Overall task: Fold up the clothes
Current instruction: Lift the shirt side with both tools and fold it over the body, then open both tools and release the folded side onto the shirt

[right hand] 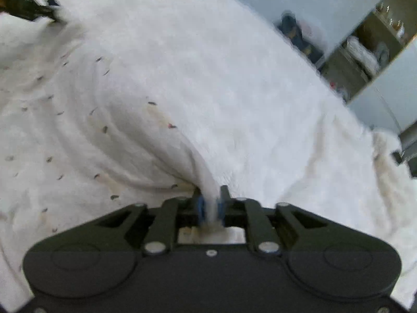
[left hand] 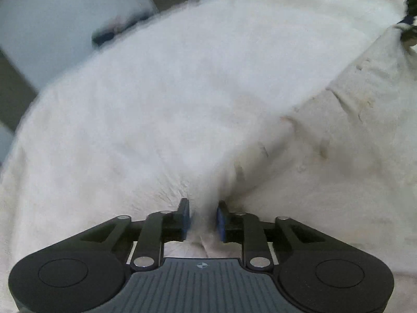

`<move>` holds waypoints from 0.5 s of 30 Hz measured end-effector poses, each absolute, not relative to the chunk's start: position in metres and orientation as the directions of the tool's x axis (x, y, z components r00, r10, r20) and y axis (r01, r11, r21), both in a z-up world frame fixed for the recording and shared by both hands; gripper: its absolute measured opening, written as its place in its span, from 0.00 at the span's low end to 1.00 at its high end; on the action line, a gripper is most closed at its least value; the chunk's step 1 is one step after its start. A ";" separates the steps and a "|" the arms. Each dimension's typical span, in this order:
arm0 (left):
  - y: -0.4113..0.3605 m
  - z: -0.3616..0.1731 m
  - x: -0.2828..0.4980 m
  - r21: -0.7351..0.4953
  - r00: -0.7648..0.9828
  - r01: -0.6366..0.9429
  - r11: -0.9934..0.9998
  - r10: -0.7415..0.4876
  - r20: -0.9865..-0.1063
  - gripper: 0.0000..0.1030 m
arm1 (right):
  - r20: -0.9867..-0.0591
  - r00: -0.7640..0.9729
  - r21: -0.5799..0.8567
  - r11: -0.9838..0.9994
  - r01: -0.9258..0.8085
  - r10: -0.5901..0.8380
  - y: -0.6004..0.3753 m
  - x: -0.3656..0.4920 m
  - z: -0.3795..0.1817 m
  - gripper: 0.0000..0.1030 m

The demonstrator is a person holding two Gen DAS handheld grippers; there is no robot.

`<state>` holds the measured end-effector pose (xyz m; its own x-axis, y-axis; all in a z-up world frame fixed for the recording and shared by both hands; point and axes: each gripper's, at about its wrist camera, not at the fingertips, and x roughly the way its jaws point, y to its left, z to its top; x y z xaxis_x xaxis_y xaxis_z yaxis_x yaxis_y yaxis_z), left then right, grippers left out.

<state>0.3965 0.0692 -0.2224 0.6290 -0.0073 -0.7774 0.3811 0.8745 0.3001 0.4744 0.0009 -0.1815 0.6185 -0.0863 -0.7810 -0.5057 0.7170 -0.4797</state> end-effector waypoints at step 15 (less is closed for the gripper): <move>0.149 -0.153 0.356 -0.193 0.768 0.158 0.968 -0.243 -0.593 0.76 | -0.567 0.814 -0.152 0.954 -0.257 0.129 -0.042 0.421 -0.114 0.64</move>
<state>0.3557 0.1494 -0.1535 0.7675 -0.2433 -0.5931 0.1578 0.9684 -0.1931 0.4205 -0.0422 -0.1140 0.8139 0.1290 -0.5665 -0.2569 0.9545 -0.1517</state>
